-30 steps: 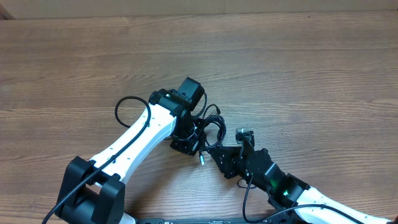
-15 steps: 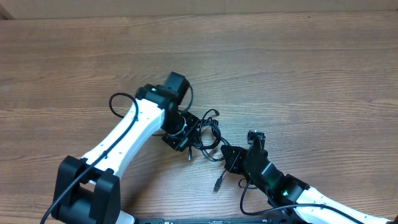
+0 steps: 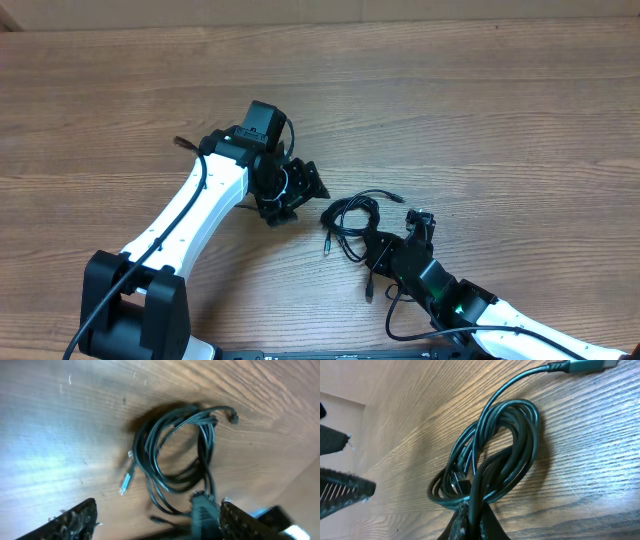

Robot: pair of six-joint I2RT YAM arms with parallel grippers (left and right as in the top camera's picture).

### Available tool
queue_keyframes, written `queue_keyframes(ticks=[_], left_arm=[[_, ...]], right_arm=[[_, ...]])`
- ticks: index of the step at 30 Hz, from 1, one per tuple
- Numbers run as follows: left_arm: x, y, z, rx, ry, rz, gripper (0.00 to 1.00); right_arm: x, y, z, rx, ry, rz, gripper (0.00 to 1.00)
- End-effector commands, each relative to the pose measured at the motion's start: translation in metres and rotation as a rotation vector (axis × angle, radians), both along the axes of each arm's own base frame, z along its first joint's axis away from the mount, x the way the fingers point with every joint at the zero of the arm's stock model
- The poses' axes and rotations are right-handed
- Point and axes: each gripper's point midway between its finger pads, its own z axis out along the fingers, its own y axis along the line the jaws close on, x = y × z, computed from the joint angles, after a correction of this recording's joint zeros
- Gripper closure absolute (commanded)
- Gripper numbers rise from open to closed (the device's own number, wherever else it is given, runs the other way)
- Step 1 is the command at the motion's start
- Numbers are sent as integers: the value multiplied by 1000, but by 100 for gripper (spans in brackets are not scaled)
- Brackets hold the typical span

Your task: Untangle cables

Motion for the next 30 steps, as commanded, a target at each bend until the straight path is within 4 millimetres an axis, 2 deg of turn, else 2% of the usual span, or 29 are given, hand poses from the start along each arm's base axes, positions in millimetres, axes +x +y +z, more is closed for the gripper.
queue_keyframes(ticks=[1, 5, 7, 11, 14, 18, 24, 27, 30], left_arm=[[14, 14, 1, 104, -198, -205, 25], [20, 23, -6, 180, -229, -219, 29], [24, 18, -8, 181, -277, -281, 28], [27, -1, -17, 173, -336, -399, 15], [24, -13, -30, 173, -359, -510, 17], [18, -23, -57, 179, -349, -643, 27], [13, -20, -96, 206, -256, -662, 37], [6, -20, -111, 197, -207, -672, 50], [-2, -27, -116, 141, -172, -675, 68]], right_arm=[[6, 0, 7, 11, -21, -26, 96], [7, 0, 8, 13, -24, -26, 96], [7, 0, 8, 13, -24, -27, 96], [7, 0, 8, 13, -24, -27, 96], [7, 0, 8, 13, -24, -27, 96], [7, 0, 8, 14, -24, -26, 96], [7, 0, 8, 16, -26, -26, 96], [7, 0, 8, 16, -26, -27, 96], [7, 0, 8, 16, -26, -27, 96]])
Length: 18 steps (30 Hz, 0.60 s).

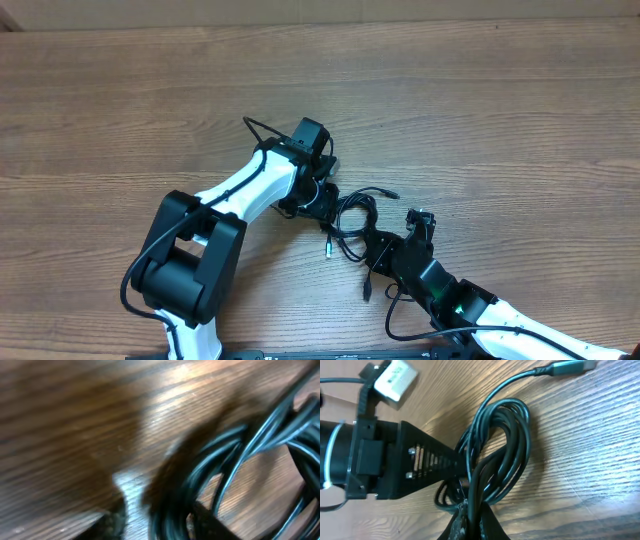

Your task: Untangle cables

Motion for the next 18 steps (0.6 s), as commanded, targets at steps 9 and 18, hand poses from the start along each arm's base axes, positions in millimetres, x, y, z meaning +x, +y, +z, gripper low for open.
queue_keyframes(ticks=[9, 18], left_arm=[[-2, 5, 9, -41, 93, 80, 96], [22, 43, 115, -186, 100, 475, 96]], right_arm=[[2, 5, 9, 8, -17, 25, 96], [-7, -9, 14, -114, 101, 15, 96]])
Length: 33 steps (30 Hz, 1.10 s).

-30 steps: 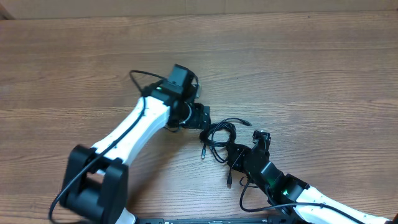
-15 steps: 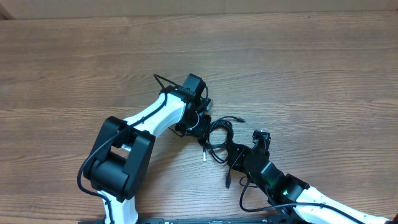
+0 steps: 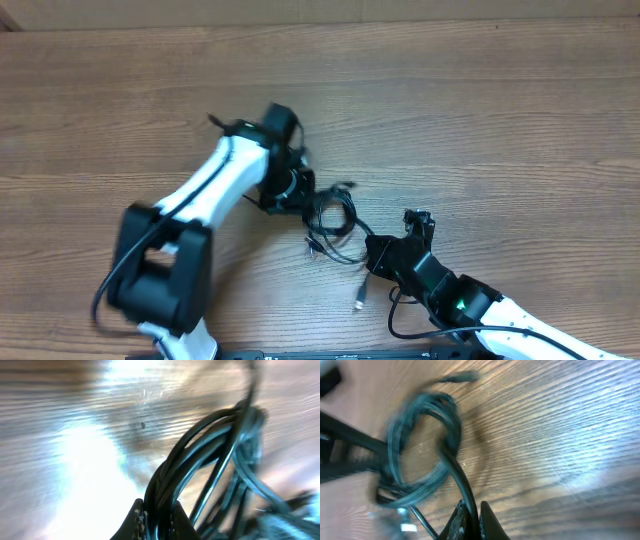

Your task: Untangle cables

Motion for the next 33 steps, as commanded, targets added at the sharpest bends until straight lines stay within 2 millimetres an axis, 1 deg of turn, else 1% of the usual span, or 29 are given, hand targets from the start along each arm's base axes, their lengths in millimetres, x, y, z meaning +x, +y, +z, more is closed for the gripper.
queue_keyframes(ticks=[1, 3, 5, 7, 8, 9, 10, 12, 13, 15, 17, 18, 19, 21, 23, 25, 26, 28, 33], left_arm=[[25, 9, 71, -131, -83, 225, 96], [24, 6, 94, -215, -86, 266, 96], [22, 6, 111, -261, -83, 314, 96], [20, 6, 122, -279, -73, 366, 96], [20, 6, 126, -283, -67, 390, 96], [19, 6, 128, -286, -61, 409, 96], [19, 6, 130, -289, -53, 429, 96], [18, 7, 132, -291, -36, 459, 96], [18, 7, 132, -291, -28, 470, 96], [18, 7, 132, -290, -26, 476, 96], [18, 7, 132, -290, -10, 498, 96], [18, 7, 132, -290, 0, 514, 96], [18, 7, 132, -289, 14, 535, 96], [18, 7, 132, -288, 56, 596, 96], [18, 7, 132, -287, 94, 652, 95], [18, 7, 131, -285, 124, 692, 96], [17, 7, 131, -282, 139, 708, 96], [11, 8, 129, -264, 189, 750, 96], [-6, 12, 124, -214, 263, 765, 96]], right_arm=[[6, -8, 17, -38, 17, -33, 96], [4, -18, 17, -89, 64, -50, 96], [1, -26, 20, -129, 108, -64, 96], [-2, -27, 25, -139, 138, -50, 92], [-3, -23, 29, -136, 141, -12, 89], [-4, -18, 33, -132, 137, 30, 85], [-6, -10, 39, -116, 132, 84, 78], [-10, 5, 51, -71, 130, 167, 59], [-13, 15, 59, -36, 134, 210, 47], [-18, 27, 71, 24, 146, 263, 32], [-25, 41, 83, 93, 161, 326, 19], [-29, 48, 89, 127, 168, 359, 15], [-32, 53, 93, 155, 174, 381, 12], [-38, 64, 104, 233, 194, 416, 10], [-40, 67, 105, 275, 240, 367, 2], [-34, 64, 102, 274, 256, 286, 1], [-28, 60, 100, 263, 248, 236, 0], [-12, 48, 95, 246, 231, 80, 0], [18, 20, 94, 237, 167, -196, 0]])
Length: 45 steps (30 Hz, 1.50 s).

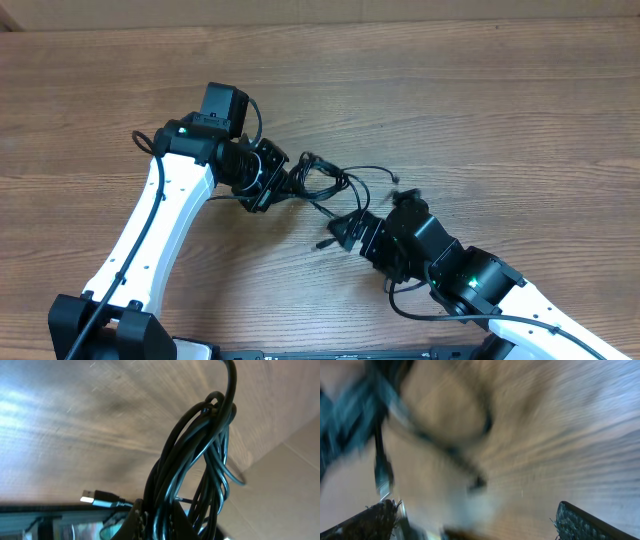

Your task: Untangle cables

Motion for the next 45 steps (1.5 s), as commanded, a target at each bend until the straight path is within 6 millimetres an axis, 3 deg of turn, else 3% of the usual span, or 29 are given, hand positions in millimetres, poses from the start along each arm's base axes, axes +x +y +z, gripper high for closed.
queue_keyframes(ticks=[1, 5, 13, 16, 19, 23, 26, 28, 31, 35, 38, 42, 45], left_arm=[[-5, -2, 15, -35, 29, 34, 96], [-10, -6, 18, -66, 52, 27, 96], [-17, -25, 37, -220, 107, 10, 96], [-6, -24, 41, -243, 9, -32, 96], [14, -15, 50, -267, -169, -107, 96], [27, 5, 49, -244, -264, -124, 96], [32, 17, 46, -206, -327, -153, 96], [35, 22, 41, -156, -355, -173, 96], [35, 24, 34, -92, -389, -220, 96], [32, 18, 26, -17, -461, -347, 96], [24, 11, 16, 72, -492, -463, 96], [11, 31, -9, 347, -414, -543, 96], [2, 40, -17, 465, -377, -589, 96]], right_arm=[[32, -25, 11, -8, -49, -291, 0], [41, -27, 10, -16, -71, -337, 0], [39, -15, -38, -117, 34, -286, 0], [34, -13, -52, -176, 48, -212, 0], [22, -29, -66, -274, 89, -193, 0], [11, -72, -79, -415, 168, -260, 0], [7, -97, -81, -473, 206, -302, 0], [9, -102, -78, -484, 192, -285, 0], [11, -97, -72, -465, 158, -236, 0], [9, -69, -65, -353, 153, -118, 0], [6, -59, -63, -306, 167, -90, 0], [3, -53, -61, -272, 179, -63, 0], [3, -48, -56, -265, 140, -4, 0]])
